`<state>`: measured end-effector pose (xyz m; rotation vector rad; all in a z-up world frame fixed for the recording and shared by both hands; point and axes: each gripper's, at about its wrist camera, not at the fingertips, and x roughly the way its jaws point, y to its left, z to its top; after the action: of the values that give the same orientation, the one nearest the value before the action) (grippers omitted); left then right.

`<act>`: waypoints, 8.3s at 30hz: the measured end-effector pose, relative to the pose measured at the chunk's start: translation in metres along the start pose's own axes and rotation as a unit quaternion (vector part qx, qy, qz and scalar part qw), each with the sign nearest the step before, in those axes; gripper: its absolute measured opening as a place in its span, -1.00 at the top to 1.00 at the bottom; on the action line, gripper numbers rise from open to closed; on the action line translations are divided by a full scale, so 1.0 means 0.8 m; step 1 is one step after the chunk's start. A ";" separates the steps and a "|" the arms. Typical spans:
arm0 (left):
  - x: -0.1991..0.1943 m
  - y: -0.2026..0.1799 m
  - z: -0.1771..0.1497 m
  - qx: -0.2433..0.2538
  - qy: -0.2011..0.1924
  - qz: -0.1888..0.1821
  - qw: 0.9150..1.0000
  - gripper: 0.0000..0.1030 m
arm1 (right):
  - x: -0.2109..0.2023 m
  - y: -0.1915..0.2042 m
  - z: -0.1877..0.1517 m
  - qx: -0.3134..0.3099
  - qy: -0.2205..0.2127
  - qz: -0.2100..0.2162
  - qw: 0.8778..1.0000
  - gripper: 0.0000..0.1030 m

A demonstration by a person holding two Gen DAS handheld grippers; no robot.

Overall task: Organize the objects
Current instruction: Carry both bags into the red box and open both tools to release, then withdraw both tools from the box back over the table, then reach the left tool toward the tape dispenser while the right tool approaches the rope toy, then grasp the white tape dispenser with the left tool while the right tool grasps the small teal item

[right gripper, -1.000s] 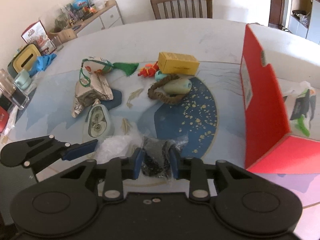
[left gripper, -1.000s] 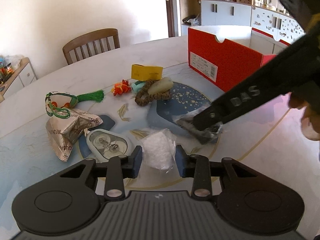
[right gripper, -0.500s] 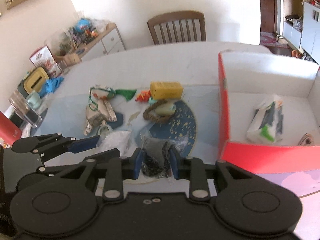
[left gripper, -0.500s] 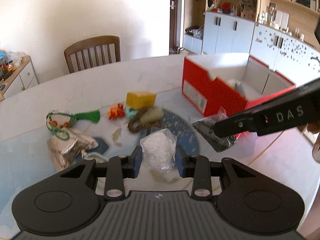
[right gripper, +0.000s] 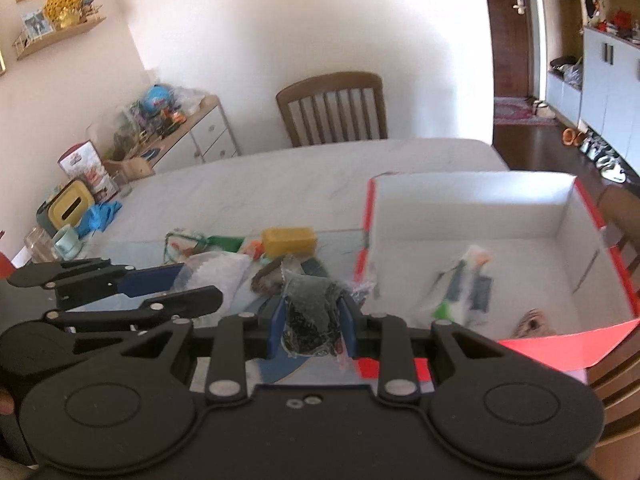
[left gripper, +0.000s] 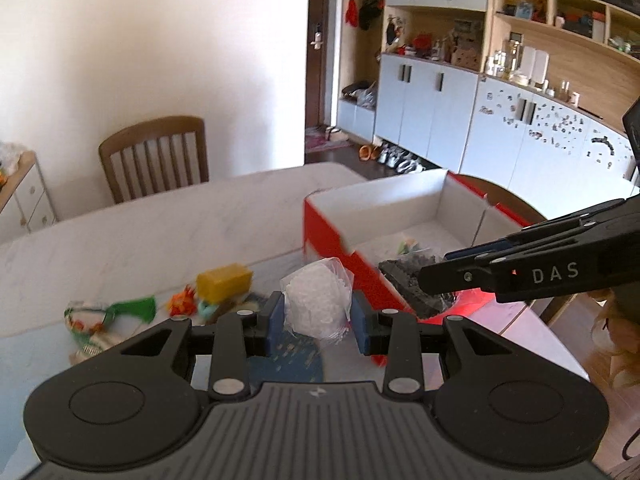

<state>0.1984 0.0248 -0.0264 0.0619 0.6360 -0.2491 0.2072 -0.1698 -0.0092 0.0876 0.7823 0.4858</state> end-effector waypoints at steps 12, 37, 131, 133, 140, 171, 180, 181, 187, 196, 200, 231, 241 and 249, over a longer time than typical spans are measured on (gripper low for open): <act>0.036 -0.062 0.044 0.014 -0.005 -0.010 1.000 0.33 | -0.034 -0.084 0.005 0.017 -0.026 -0.030 0.999 0.45; 0.175 -0.140 0.099 0.048 0.049 0.007 0.998 0.33 | 0.008 -0.194 0.018 -0.013 0.013 -0.054 0.998 0.45; 0.048 -0.058 0.075 -0.028 0.024 0.052 0.998 -0.53 | -0.041 -0.099 0.029 -0.054 -0.020 -0.018 0.998 -0.71; 0.037 -0.049 0.070 -0.032 0.019 0.057 0.998 -0.62 | -0.041 -0.089 0.027 -0.052 -0.022 -0.015 0.998 -0.74; 0.006 -0.014 0.049 -0.051 0.012 0.067 0.996 -0.66 | -0.032 -0.050 0.018 -0.038 -0.023 -0.004 0.999 -0.80; -0.037 0.159 -0.096 -0.108 0.017 0.083 0.991 -1.00 | 0.066 0.087 -0.005 -0.042 0.027 0.002 0.999 -0.80; -0.005 0.180 -0.122 -0.118 0.038 0.100 0.987 -0.99 | 0.118 0.101 -0.006 -0.056 0.048 -0.016 0.997 -0.80; 0.000 0.181 -0.124 -0.118 0.041 0.102 0.987 -0.99 | 0.125 0.102 -0.006 -0.058 0.050 -0.019 0.997 -0.80; 0.035 0.181 -0.135 -0.107 0.057 0.106 0.987 -0.99 | 0.165 0.104 -0.001 -0.062 0.063 -0.025 0.996 -0.79; 0.083 0.178 -0.142 -0.091 0.078 0.109 0.987 -0.99 | 0.222 0.088 0.016 -0.067 0.079 -0.060 0.993 -0.61; 0.100 0.179 -0.144 -0.091 0.086 0.110 0.986 -0.99 | 0.244 0.081 0.021 -0.075 0.090 -0.065 0.991 -0.52; 0.119 0.173 -0.144 -0.097 0.092 0.137 0.982 -0.19 | 0.278 0.075 0.014 -0.066 0.118 -0.026 0.991 0.43; 0.118 0.171 -0.139 -0.094 0.096 0.141 0.981 0.13 | 0.247 0.080 0.011 -0.055 0.095 -0.020 0.994 0.72; 0.111 0.167 -0.140 -0.091 0.099 0.137 0.981 0.16 | 0.213 0.081 0.008 -0.040 0.073 -0.013 0.996 0.73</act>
<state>0.2360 0.1499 -0.1717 -0.0023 0.8369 0.0839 0.2897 -0.0350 -0.1003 -0.0330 0.9044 0.5020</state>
